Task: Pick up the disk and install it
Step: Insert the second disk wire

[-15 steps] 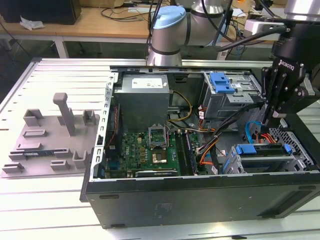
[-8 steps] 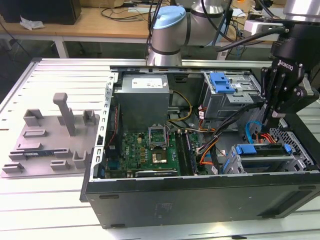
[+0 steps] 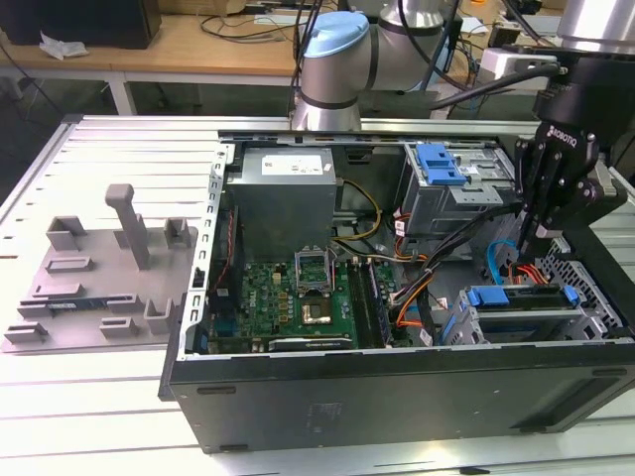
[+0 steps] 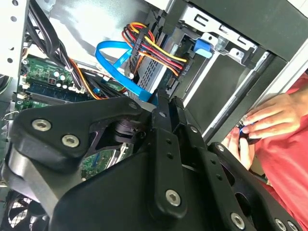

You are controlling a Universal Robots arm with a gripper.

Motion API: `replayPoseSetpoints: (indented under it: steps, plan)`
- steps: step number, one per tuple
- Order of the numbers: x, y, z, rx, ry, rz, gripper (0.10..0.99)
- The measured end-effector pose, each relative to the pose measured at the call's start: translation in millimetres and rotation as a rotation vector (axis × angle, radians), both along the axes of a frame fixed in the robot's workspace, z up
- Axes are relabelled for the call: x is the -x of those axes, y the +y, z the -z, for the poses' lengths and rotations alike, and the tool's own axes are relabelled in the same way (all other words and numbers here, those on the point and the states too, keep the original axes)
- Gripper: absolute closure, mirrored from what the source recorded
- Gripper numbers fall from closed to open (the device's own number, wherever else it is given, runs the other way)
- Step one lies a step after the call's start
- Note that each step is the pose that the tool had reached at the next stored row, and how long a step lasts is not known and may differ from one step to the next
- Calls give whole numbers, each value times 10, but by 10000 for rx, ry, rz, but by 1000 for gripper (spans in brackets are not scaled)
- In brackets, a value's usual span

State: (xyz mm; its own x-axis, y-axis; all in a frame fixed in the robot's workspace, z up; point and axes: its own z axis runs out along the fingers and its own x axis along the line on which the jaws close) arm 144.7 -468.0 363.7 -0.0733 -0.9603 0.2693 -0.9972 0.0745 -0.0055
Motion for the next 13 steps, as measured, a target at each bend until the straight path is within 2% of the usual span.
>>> replayPoseSetpoints:
  steps: [3, 4, 13]
  plan:
    - [0, 0, 6, -1, 0, -1, 894]
    - [0, 0, 8, 0, 0, -1, 925]
    - [0, -4, 17, -3, 0, -1, 925]
